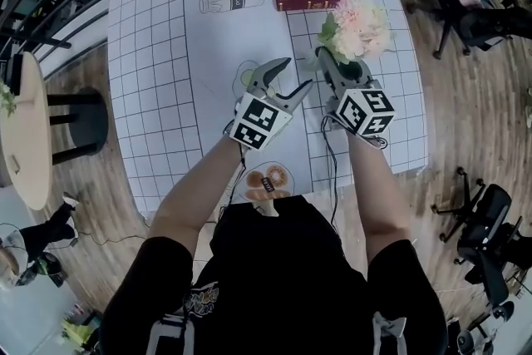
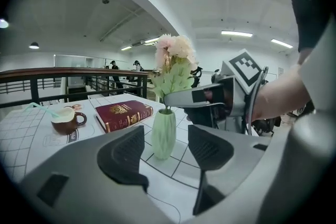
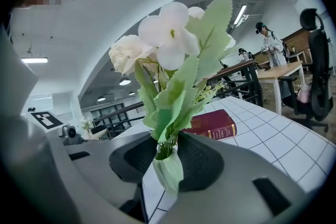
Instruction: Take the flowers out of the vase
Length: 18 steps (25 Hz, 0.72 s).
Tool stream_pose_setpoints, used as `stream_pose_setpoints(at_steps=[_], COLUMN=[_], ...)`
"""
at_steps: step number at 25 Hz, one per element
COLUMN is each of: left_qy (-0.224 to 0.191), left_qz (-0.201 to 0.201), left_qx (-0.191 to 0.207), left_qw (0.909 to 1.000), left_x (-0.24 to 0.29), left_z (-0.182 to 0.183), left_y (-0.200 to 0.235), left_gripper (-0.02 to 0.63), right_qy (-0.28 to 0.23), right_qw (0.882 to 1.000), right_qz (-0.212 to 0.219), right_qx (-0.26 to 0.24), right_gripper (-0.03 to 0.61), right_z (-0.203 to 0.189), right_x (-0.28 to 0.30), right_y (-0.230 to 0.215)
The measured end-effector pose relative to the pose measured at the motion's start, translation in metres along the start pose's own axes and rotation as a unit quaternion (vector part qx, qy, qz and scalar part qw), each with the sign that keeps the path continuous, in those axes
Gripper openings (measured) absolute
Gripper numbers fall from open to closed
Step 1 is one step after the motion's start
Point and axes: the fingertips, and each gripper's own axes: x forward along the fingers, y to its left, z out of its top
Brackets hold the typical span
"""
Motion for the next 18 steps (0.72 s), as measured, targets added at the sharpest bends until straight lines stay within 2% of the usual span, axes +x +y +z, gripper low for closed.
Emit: stream_pose_setpoints(at_steps=[5,13,18], left_qy=[0.003,-0.002,-0.002], left_qz=[-0.022,-0.045,-0.046], left_qx=[0.021,0.027,0.027], left_qw=[0.9995,0.9986,0.9986], left_x=[0.029,0.058,0.067], left_z=[0.001,0.01,0.01], left_y=[0.002,0.003,0.004], left_gripper=[0.276,0.278,0.273], right_qy=[0.006,0.007,0.007], right_qw=[1.0,1.0,1.0], right_qz=[0.008,0.024,0.027], right_qx=[-0.013,-0.003,0.0], right_gripper=[0.103,0.089,0.086], right_z=[0.0,0.003,0.002], right_x=[0.0,-0.001,0.0], right_y=[0.0,0.008,0.008])
